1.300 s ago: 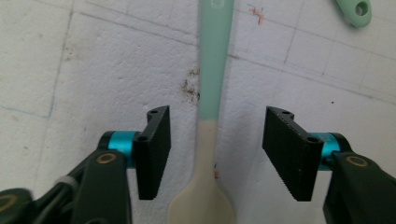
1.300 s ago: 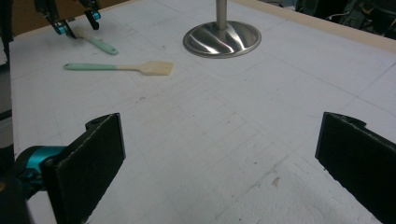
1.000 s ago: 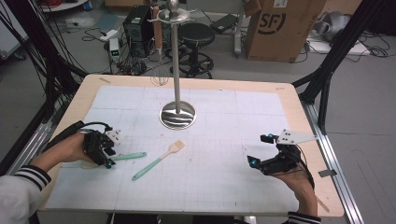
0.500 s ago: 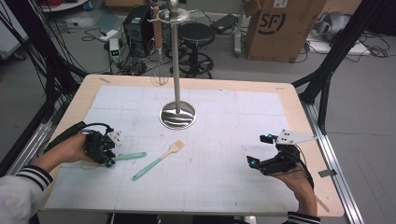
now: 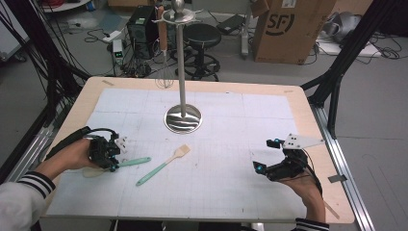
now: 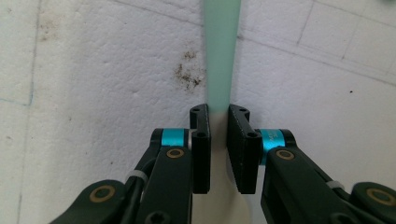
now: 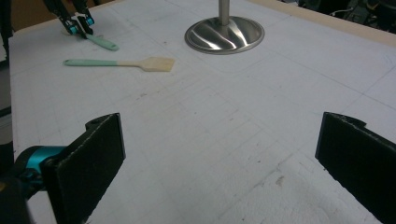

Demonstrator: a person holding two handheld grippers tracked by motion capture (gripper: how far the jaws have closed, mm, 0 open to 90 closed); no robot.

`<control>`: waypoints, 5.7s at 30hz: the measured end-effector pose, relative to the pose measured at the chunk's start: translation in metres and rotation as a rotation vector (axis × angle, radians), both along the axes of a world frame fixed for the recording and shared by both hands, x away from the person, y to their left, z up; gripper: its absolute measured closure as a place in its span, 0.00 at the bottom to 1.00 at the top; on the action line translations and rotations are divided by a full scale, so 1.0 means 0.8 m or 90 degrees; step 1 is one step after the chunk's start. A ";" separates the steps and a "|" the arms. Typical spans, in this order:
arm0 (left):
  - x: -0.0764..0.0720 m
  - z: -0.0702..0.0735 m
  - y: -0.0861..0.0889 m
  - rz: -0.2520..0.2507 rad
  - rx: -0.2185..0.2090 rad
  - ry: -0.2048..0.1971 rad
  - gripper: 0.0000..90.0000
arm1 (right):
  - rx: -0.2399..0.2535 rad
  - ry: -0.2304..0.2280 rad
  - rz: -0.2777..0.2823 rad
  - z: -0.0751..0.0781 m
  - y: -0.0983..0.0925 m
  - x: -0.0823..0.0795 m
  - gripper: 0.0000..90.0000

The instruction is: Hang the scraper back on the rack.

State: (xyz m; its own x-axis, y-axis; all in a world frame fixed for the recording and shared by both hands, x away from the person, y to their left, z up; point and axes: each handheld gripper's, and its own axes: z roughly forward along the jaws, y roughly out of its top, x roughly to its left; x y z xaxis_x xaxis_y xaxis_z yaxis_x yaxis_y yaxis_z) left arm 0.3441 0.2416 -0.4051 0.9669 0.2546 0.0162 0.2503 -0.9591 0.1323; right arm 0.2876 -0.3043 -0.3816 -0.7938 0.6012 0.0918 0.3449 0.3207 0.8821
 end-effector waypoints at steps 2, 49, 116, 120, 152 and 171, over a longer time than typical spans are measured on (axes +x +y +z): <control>0.000 0.000 -0.002 -0.003 0.008 -0.001 0.89 | 0.001 0.000 0.001 0.000 -0.001 0.000 0.00; -0.009 0.248 0.003 0.095 -0.428 -0.163 0.90 | 0.017 -0.009 -0.002 0.006 -0.008 0.000 0.00; 0.113 0.314 -0.022 0.175 -0.466 -0.224 0.90 | 0.020 -0.006 0.002 0.005 -0.008 0.001 0.00; 0.118 0.310 -0.028 0.174 -0.464 -0.221 0.90 | 0.019 -0.006 0.002 0.005 -0.008 0.001 0.00; 0.129 0.292 -0.071 0.159 -0.453 -0.219 0.68 | 0.029 -0.013 0.009 0.007 -0.009 0.000 0.00; 0.062 0.277 -0.054 0.100 -0.449 -0.220 0.02 | 0.036 -0.032 0.005 0.016 -0.011 -0.005 0.00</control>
